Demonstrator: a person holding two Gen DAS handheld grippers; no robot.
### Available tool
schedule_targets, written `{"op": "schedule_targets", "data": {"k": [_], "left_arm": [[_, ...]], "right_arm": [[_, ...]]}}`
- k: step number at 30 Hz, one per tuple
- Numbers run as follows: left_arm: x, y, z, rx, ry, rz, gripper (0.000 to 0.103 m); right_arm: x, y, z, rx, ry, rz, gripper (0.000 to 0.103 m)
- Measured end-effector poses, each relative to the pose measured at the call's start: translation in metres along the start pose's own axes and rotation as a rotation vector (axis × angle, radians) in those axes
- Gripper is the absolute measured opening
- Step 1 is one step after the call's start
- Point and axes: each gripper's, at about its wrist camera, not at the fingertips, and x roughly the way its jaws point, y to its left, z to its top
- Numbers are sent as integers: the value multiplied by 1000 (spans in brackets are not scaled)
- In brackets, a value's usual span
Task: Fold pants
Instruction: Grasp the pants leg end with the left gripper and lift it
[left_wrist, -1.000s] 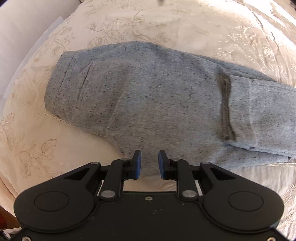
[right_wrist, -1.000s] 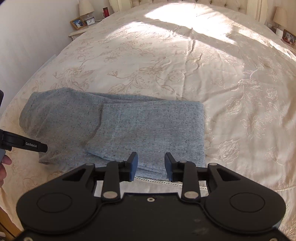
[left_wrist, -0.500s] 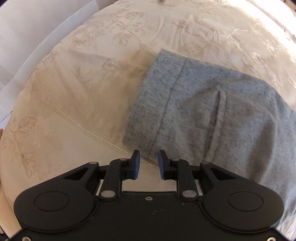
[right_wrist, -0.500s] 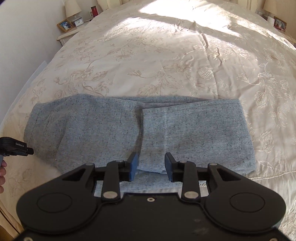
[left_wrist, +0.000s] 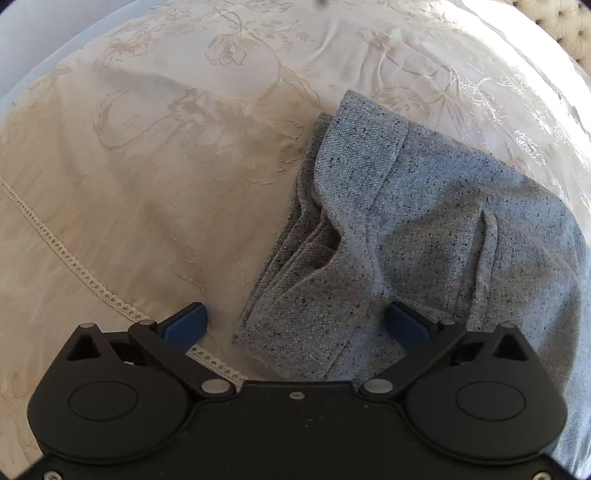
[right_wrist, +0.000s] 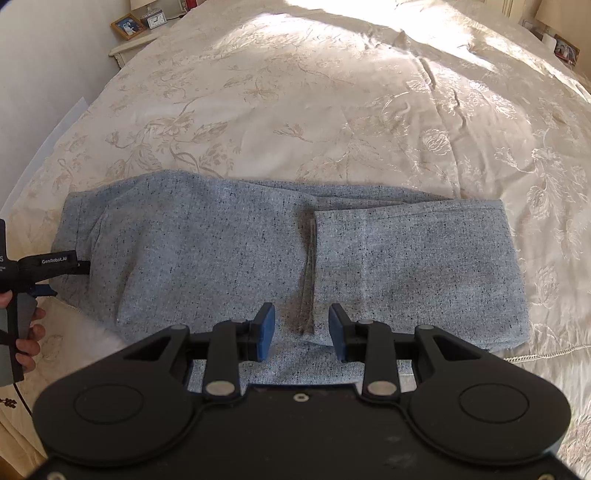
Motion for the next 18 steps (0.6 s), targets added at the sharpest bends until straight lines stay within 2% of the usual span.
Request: {"op": "schedule_targets", "data": {"k": [3,4,5,6,7,10,13,18], "left_arm": [[3,-1,0,-9,6,-12,103],[3,0,2,-16,6,-18,98],[1,-1,2,-11,-3,-41,91],[-4,-2,2,1,-16,-67,72],[-9,-5,3,14,-30,-68,59],[-23,-13,6,23,-20,-54,43],[-37,-24,13,18,-2,-7,39],[-61,-40,18,50,-18,65,37]], "right_arm": [[5,4,4,-9,11,6,34],[6,5,5,-8,16,11,34],[8,5,6,-5,21,18,34],[10,5,7,2,27,25,34],[11,5,7,10,35,33,34],[14,0,6,42,55,57,34],[17,-7,4,72,73,77,34],[16,-18,3,63,58,81,34]]}}
